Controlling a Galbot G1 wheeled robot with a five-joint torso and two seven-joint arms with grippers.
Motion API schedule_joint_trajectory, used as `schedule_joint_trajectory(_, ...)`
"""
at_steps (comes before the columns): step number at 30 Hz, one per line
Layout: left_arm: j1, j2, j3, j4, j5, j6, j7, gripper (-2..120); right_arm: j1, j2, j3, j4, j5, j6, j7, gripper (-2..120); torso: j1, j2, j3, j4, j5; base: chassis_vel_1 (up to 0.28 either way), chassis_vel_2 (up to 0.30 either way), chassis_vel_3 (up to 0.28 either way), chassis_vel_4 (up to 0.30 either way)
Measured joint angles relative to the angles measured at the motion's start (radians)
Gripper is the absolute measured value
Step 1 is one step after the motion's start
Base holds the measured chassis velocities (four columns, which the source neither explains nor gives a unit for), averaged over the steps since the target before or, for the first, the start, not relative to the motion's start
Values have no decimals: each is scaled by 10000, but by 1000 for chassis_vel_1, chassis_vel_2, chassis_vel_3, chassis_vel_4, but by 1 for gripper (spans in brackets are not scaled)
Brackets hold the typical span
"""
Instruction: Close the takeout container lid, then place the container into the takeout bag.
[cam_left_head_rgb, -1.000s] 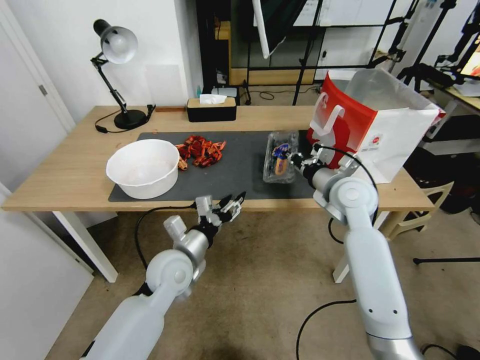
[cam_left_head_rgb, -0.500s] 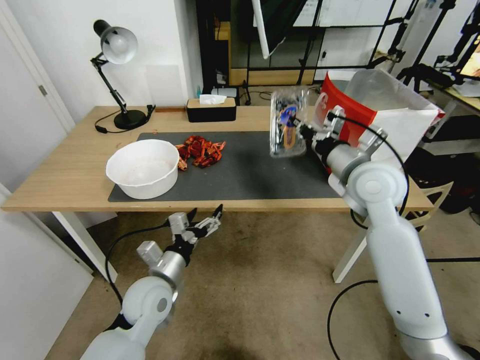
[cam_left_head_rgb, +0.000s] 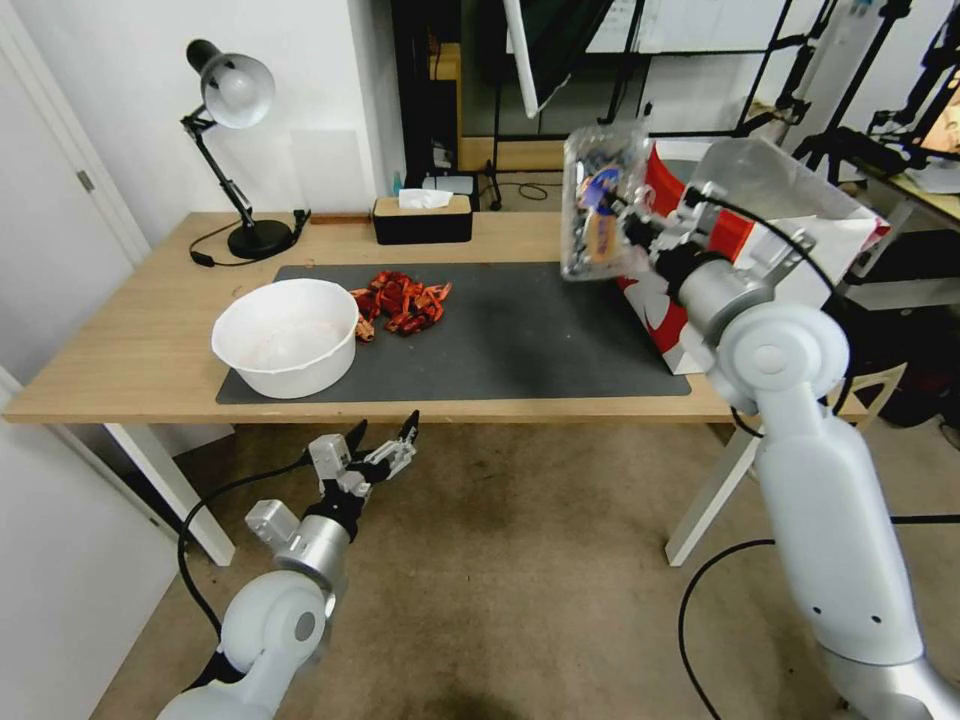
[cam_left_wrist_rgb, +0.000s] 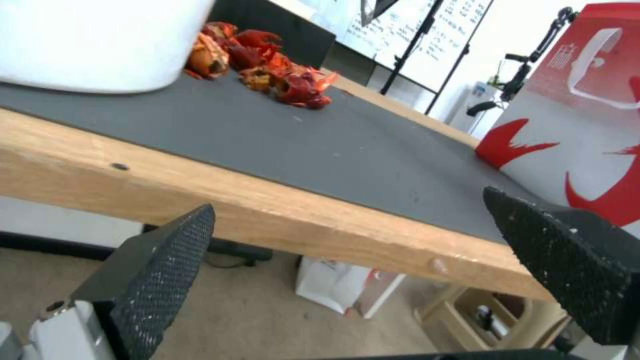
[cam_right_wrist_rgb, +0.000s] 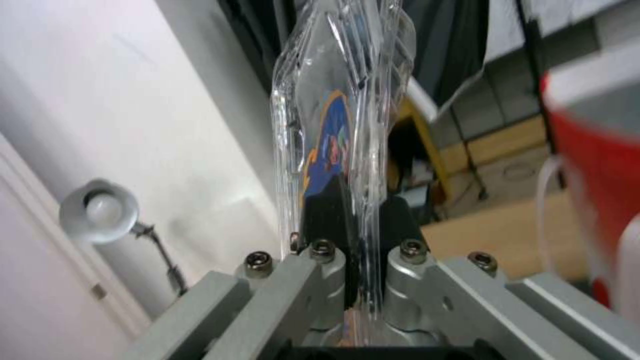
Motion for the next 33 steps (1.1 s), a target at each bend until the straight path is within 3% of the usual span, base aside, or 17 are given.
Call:
schedule_joint_trajectory(15, 290, -93, -584, 651, 556, -1057, 831, 100, 1311, -1007, 798, -1538, -1386, 1356, 282, 0, 0, 0, 0, 1, 1, 0, 0, 0, 0)
schedule_joint_trajectory(19, 143, -43, -516, 894, 725, -1251, 1031, 100, 1301, -1298, 1010, -1991, -2046, 1455, 150, 0, 0, -1, 1, 6, 2, 0, 0, 0, 0)
schedule_joint_trajectory(22, -7, 35, -384, 1048, 808, -1324, 1085, 100, 1188, -1494, 1206, -2192, -2432, 1494, 92, 0, 0, -1, 1, -11, 0, 0, 0, 0, 0)
schedule_joint_trajectory(31, -74, 81, -376, 1198, 828, -1434, 1098, 100, 1133, -1567, 1188, -2786, -2937, 1482, -154, 0, 0, -1, 1, 2, 1, 0, 0, 0, 0)
schedule_joint_trajectory(33, -86, 62, -369, 1200, 841, -1448, 1096, 100, 1092, -1535, 1142, -2866, -2933, 1431, -219, 6, 0, -1, 1, 0, 0, 0, 0, 0, 0)
